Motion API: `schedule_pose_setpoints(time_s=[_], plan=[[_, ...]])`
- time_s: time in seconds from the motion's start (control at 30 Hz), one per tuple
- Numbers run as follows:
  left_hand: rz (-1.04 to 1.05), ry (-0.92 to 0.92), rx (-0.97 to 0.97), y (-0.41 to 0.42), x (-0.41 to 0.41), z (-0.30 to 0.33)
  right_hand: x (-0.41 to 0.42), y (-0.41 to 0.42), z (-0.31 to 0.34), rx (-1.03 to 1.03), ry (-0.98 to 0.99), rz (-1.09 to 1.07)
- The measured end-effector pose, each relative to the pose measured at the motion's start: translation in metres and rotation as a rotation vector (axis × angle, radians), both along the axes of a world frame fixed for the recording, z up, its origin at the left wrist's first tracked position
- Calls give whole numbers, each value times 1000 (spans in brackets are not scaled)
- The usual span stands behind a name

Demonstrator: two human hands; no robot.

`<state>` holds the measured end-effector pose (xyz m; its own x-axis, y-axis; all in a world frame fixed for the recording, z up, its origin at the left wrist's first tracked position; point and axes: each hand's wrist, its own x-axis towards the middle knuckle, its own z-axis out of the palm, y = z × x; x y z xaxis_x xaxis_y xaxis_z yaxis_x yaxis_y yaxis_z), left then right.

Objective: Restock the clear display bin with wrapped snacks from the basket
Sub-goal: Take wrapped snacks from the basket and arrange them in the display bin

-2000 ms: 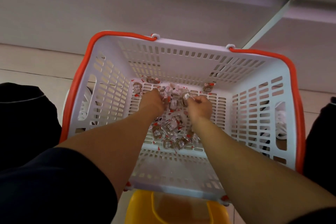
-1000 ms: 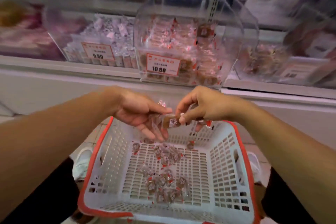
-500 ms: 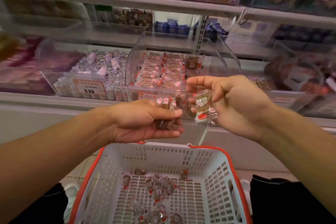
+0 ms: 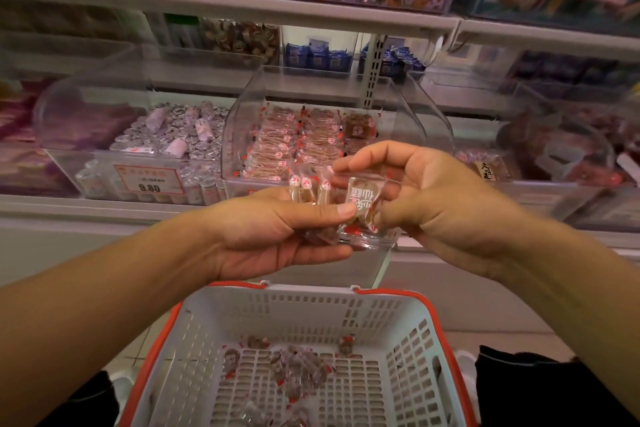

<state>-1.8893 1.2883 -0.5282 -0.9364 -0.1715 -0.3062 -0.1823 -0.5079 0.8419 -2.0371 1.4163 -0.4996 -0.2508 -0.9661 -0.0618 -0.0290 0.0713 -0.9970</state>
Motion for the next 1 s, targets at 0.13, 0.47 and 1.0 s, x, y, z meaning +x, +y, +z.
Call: schedule_pose_setpoints(time_s=[0.13,0.47,1.0], plan=[[32,-46,-68,0,-1,-1,-2,4,4,18,472,-8],[181,157,-14,8,-4,-2,9,2,-13,-14,50,-225],[-114,-40,-413,3,6,15,4,-1,-1,-119,703,195]])
